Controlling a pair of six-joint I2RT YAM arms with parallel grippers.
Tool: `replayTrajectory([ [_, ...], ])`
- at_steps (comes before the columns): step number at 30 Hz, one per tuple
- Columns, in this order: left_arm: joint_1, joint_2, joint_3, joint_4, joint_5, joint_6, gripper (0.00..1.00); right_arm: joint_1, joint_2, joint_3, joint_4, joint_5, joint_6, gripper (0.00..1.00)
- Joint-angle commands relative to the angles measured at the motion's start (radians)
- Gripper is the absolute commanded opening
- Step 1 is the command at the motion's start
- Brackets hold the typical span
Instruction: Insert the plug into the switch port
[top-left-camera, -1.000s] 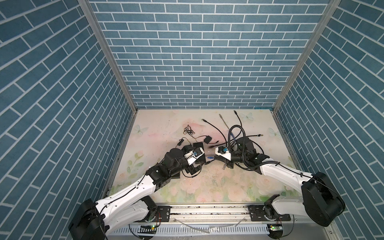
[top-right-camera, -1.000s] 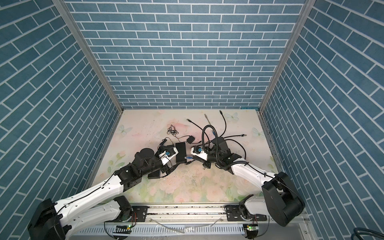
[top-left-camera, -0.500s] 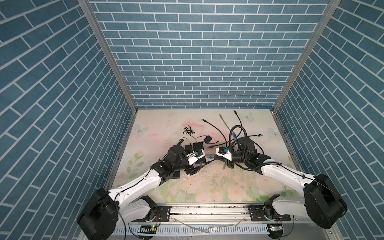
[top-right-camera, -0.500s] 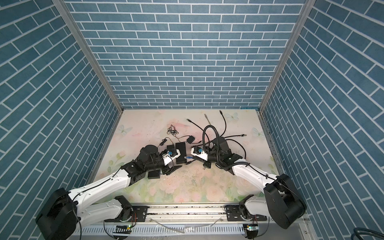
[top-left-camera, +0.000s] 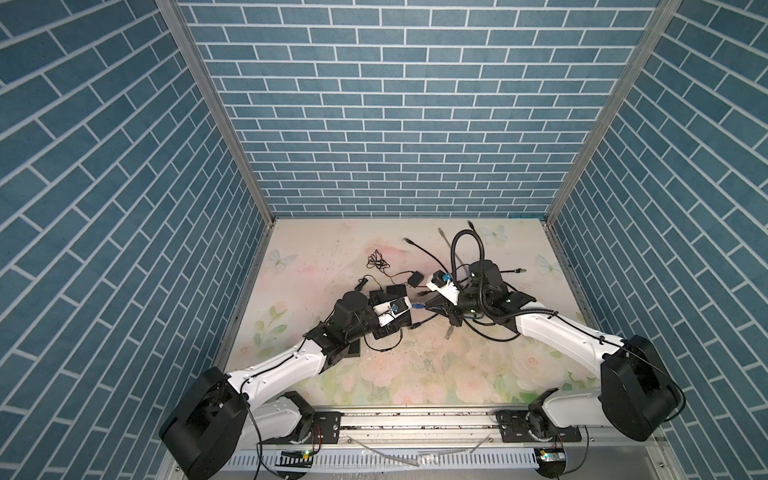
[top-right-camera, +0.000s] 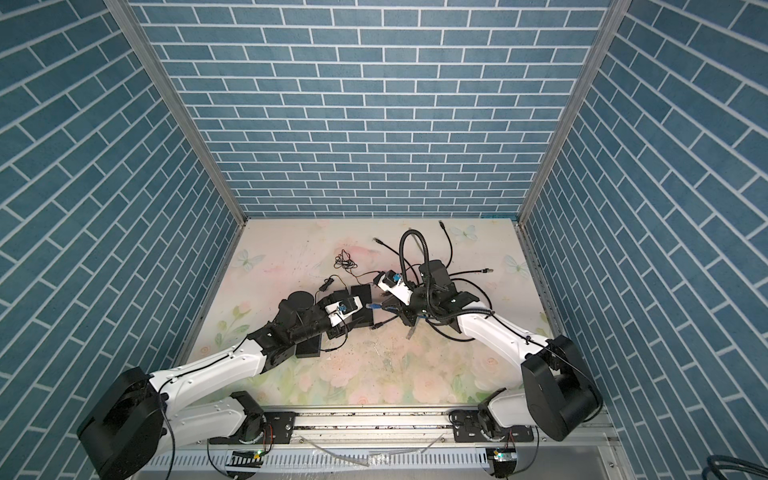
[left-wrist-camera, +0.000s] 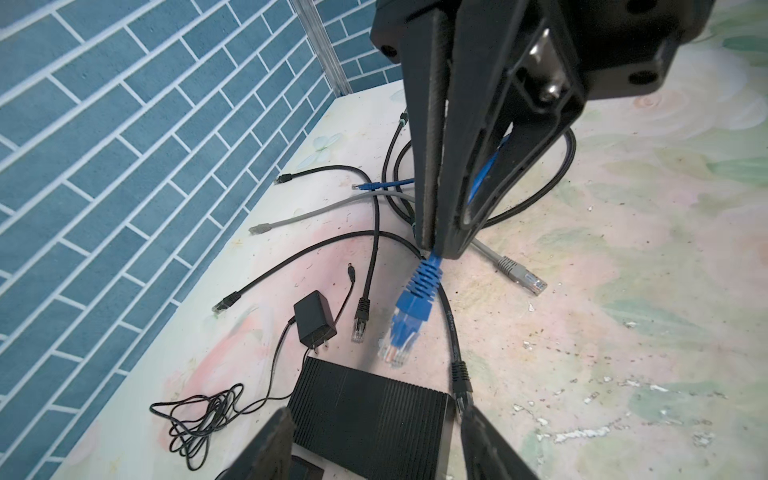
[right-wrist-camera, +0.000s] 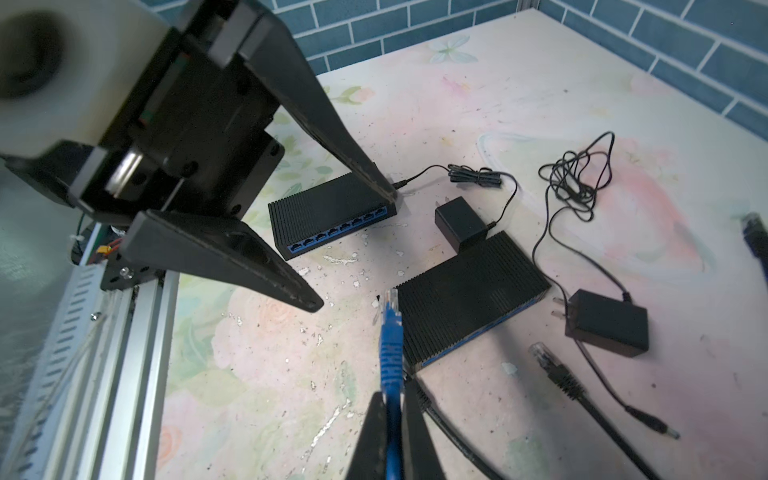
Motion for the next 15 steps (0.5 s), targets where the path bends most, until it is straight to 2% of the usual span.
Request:
replayTrajectory([
  [1, -0.005, 0.001, -0.028, 0.046, 0.029, 0.136, 0.65, 0.004, 0.017, 0.056, -0.061, -0.003, 0.122, 0.00],
  [3, -0.008, 0.008, -0.048, 0.110, 0.026, 0.167, 0.64, 0.004, 0.022, 0.072, -0.079, -0.005, 0.142, 0.00],
  [6, -0.012, 0.025, -0.027, 0.107, 0.015, 0.192, 0.63, 0.003, 0.027, 0.098, -0.111, -0.009, 0.172, 0.00],
  [10, -0.045, 0.063, 0.002, 0.090, -0.017, 0.242, 0.54, 0.003, 0.031, 0.116, -0.120, -0.025, 0.206, 0.00],
  [15, -0.068, 0.112, 0.008, 0.155, -0.046, 0.248, 0.50, 0.003, 0.030, 0.120, -0.115, -0.046, 0.227, 0.00],
])
